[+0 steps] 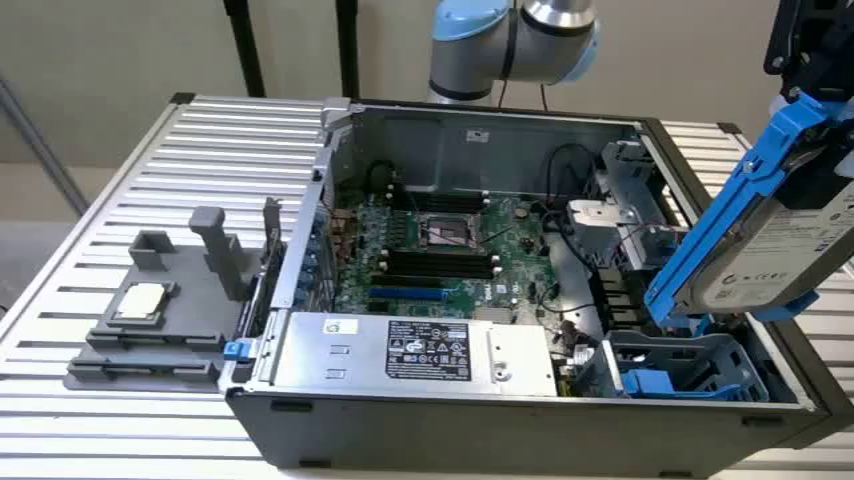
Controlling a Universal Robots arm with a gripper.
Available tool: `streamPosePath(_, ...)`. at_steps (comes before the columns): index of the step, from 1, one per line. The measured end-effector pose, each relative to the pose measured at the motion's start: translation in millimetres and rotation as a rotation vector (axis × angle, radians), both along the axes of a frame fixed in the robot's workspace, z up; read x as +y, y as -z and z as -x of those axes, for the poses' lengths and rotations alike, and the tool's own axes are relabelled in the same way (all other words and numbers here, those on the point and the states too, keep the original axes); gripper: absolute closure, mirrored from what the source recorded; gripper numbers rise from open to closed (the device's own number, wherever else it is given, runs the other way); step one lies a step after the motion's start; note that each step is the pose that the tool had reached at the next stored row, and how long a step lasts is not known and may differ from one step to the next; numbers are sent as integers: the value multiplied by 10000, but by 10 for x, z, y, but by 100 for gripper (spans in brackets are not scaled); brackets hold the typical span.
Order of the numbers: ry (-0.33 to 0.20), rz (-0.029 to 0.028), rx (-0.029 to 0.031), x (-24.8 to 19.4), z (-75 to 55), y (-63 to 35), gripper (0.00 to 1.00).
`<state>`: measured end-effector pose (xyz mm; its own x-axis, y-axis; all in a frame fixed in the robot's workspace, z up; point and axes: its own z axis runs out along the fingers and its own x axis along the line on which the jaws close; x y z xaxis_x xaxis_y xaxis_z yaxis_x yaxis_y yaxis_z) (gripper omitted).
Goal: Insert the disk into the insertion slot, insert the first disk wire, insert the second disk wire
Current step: 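Insert the disk into the insertion slot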
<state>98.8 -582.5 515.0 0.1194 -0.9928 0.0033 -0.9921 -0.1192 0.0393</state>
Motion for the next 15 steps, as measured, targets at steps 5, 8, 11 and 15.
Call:
streamPosePath(5, -28, 0, 0, 0, 0, -2, 68)
streamPosePath(8, -40, 0, 0, 0, 0, -2, 68)
streamPosePath(11, -52, 0, 0, 0, 0, -3, 68)
streamPosePath(15, -23, 1, 0, 0, 0, -2, 68)
